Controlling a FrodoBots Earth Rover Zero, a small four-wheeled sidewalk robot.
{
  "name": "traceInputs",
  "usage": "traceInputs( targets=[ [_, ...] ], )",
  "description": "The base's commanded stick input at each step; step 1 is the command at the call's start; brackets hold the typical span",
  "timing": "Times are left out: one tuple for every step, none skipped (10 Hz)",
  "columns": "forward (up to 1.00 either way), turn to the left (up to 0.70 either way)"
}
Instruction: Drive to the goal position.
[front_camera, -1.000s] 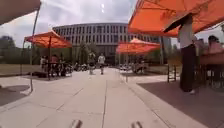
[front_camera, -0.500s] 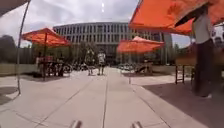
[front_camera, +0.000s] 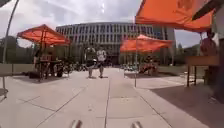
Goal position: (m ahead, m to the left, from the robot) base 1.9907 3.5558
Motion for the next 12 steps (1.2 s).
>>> traceInputs(
  targets=[
    [0.85,-0.01],
    [0.85,-0.01],
    [0.85,-0.01],
    [0.85,-0.03],
    [0.85,-0.04],
    [0.85,-0.05],
    [0.85,-0.02],
    [0.85,-0.01],
    [0.85,-0.01],
    [0.85,-0.01],
    [0.85,-0.01],
    [0.85,-0.01]
  ],
)
